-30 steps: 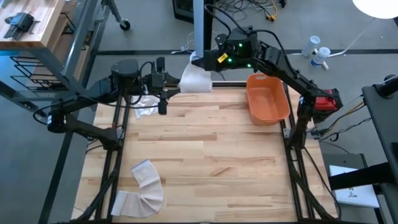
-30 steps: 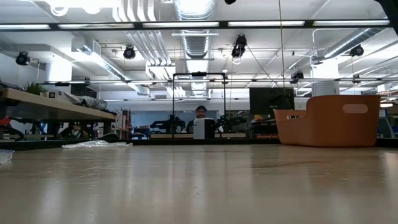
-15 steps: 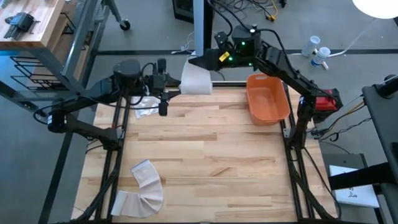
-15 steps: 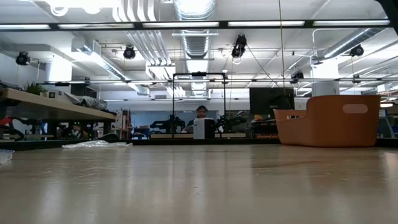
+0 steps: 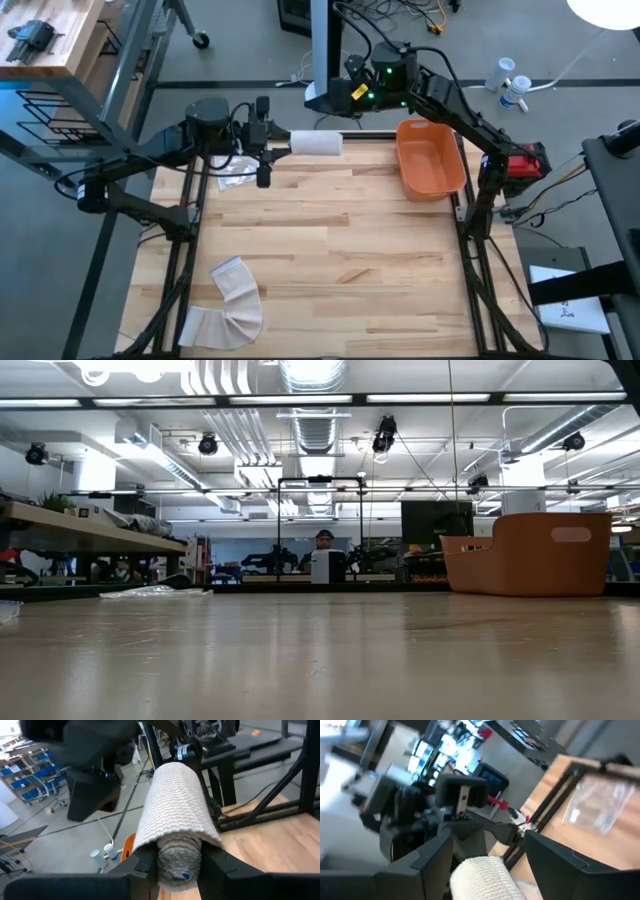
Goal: Roll bandage
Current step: Roll the center brown bandage
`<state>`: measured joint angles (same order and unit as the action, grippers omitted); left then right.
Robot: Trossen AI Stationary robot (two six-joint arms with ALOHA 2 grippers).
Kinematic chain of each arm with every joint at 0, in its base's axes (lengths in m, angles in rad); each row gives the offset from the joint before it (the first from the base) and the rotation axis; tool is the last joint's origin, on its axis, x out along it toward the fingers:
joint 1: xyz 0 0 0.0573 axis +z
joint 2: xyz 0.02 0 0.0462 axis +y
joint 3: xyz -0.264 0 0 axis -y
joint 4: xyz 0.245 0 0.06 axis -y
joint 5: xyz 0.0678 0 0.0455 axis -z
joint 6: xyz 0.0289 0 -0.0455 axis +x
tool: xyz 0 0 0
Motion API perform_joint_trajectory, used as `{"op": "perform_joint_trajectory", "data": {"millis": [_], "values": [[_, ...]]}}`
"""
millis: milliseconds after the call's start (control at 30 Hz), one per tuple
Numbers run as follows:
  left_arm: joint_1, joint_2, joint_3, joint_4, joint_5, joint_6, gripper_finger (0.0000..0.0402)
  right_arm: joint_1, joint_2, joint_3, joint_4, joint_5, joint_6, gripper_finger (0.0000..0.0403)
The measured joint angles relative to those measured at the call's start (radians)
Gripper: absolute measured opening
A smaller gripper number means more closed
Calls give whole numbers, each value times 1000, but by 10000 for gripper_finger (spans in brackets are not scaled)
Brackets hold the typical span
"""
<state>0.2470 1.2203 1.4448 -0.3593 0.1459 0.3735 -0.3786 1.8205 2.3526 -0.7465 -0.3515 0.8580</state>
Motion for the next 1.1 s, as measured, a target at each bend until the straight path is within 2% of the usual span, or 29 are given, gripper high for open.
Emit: {"op": "perform_joint_trajectory", "data": {"millis": [133, 300, 467, 667, 833, 967, 1100], "values": [[0, -31, 4, -1, 18, -51, 82, 0, -33, 1, 6, -41, -315, 230], [5, -85, 57, -20, 75, -157, 82, 27, -109, 4, 52, -41, -675, 235], [6, -118, 97, -34, 161, -341, 82, 75, -137, 4, 47, -11, -880, 232], [6, -133, 133, -34, 189, -532, 82, 151, -110, 2, 38, 45, -978, 227], [6, -136, 175, -33, 128, -605, 82, 196, -102, 1, 48, 133, -989, 235], [6, -133, 193, -28, 76, -608, 82, 219, -102, -1, 100, 207, -924, 243], [6, -113, 193, -21, 72, -608, 82, 227, -74, -4, 125, 250, -848, 247]]}}
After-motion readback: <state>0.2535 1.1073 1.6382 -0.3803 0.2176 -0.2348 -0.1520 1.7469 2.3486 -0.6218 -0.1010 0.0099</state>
